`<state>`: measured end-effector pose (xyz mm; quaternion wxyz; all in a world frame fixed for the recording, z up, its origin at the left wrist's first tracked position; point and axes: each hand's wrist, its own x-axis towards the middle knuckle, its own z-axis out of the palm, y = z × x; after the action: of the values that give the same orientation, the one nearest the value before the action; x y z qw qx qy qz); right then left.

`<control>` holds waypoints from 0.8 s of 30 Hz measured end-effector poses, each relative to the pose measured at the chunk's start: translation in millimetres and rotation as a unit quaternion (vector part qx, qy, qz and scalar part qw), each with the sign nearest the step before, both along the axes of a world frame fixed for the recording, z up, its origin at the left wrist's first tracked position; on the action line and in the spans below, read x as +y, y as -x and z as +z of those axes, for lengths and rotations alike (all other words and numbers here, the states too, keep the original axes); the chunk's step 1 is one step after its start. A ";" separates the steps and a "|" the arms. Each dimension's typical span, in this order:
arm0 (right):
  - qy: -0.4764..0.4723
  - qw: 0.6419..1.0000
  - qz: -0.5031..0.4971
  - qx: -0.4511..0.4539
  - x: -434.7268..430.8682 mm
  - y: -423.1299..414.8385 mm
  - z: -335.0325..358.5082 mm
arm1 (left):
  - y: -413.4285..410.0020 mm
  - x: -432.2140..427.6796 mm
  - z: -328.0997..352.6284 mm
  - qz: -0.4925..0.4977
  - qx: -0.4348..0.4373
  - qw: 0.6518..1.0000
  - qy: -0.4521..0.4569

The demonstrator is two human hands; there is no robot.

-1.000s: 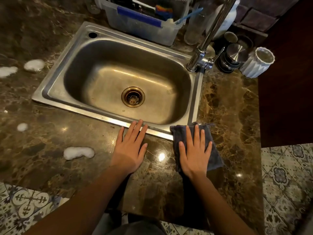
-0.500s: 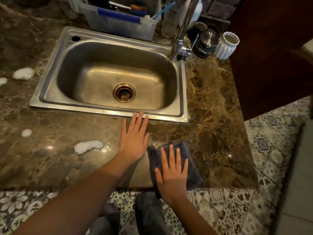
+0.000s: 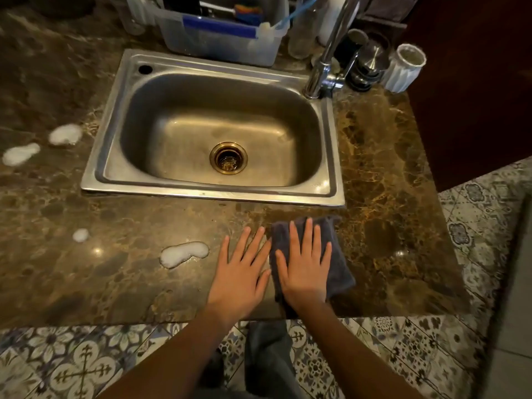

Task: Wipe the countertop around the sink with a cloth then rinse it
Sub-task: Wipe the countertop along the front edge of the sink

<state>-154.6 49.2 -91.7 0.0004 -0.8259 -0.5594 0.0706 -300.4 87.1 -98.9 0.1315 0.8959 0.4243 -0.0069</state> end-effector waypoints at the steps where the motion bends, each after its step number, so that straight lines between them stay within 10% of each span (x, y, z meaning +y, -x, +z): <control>1: -0.004 1.000 -0.003 0.001 14.2 -2.6 -0.6 | -0.1 -0.1 -0.4 0.004 0.001 1.000 0.003; 24: -0.010 1.000 -0.026 0.008 -39.3 69.1 5.6 | 68.6 12.1 44.8 0.043 -0.155 0.987 0.004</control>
<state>-223.8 9.9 -86.1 0.0151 -0.8393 -0.5388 0.0713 -369.1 99.2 -54.1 0.1999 0.8662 0.4372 0.1362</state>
